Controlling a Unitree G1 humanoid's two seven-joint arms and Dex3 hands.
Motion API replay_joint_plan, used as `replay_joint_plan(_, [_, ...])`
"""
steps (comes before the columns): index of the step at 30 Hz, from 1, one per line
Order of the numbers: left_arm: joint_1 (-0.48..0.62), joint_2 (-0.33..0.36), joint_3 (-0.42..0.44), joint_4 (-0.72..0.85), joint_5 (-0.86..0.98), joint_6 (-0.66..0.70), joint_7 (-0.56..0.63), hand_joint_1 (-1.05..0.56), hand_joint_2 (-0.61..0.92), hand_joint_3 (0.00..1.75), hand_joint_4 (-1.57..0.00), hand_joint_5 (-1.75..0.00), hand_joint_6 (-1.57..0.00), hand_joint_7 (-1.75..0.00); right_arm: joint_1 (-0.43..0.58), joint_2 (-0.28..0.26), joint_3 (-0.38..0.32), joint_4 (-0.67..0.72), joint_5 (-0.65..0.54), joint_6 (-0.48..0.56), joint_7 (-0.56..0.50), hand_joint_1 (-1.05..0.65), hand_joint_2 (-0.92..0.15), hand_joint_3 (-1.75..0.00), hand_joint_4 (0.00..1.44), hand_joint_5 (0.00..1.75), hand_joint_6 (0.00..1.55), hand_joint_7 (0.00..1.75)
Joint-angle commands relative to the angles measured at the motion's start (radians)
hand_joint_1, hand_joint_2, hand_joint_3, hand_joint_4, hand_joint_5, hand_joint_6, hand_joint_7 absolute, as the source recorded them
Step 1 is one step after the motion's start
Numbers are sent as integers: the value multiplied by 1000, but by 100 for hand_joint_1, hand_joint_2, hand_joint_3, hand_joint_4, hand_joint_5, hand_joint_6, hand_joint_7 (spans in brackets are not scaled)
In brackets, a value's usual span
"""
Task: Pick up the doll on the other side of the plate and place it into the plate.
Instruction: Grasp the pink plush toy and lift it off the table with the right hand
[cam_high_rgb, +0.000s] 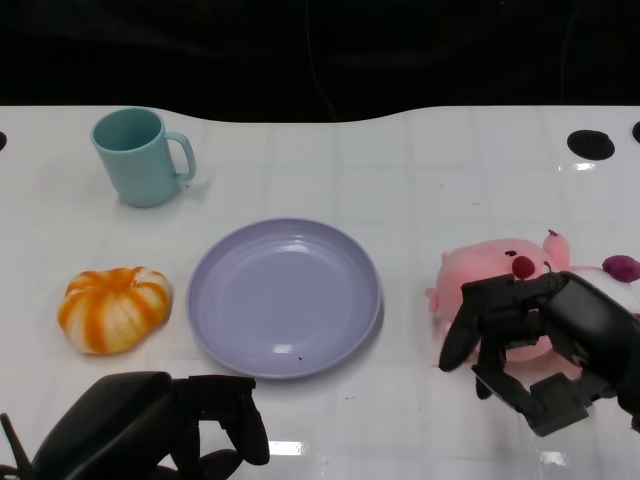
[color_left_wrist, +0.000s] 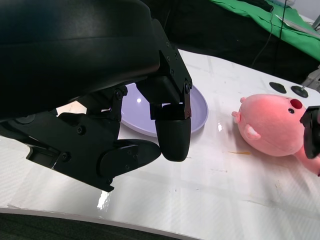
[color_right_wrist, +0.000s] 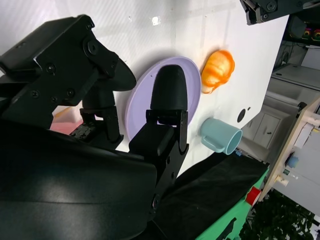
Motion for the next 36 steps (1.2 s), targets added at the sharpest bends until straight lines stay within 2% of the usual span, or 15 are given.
replay_joint_plan(1, [-4,15,9,1,-3,3,-4,-20,71,72,-70,-143,-76,-105,-12,-25,-9,-27,-25,-19,-11,-15,-64,-64,58,92,69,52])
replay_joint_plan(5, [-6,14,7,3,0,2,-3,-20,71,72,-71,-143,-77,-105,-25,-48,1,-26,-80,-69,-13,-27,-84,-23,38,78,56,26])
replay_joint_plan(8, [-8,13,5,5,0,5,-4,-20,71,72,-71,-143,-76,-105,-33,-56,2,-15,-110,-104,-19,-36,-90,-11,25,71,46,16])
replay_joint_plan(12, [-11,14,4,10,2,0,-2,-20,70,72,-71,-143,-77,-105,-48,-69,0,8,-150,-169,-29,-45,-92,-8,17,66,39,11])
replay_joint_plan(16, [-12,14,4,9,1,-1,-2,-20,70,73,-71,-143,-77,-106,-70,-102,-3,10,-195,-186,-21,-54,-92,-10,6,64,30,6])
replay_joint_plan(18, [-11,14,4,9,0,-3,-2,-20,70,72,-71,-144,-76,-106,-81,-121,-4,11,-207,-190,-10,-57,-92,-9,1,54,23,2])
replay_joint_plan(24, [-18,14,0,6,1,9,-10,-20,71,72,-70,-145,-76,-106,-108,-170,-6,-3,-247,-157,3,-66,-92,-5,0,25,12,0])
replay_joint_plan(31, [-25,15,1,14,-1,15,-9,-20,71,72,-70,-146,-76,-107,-133,-186,-1,-14,-282,-117,4,-70,-91,-2,0,18,9,0])
replay_joint_plan(36, [-27,16,-1,18,3,16,-8,-20,71,72,-70,-146,-75,-108,-171,-200,3,-9,-349,-77,1,-70,-90,-1,0,19,9,1])
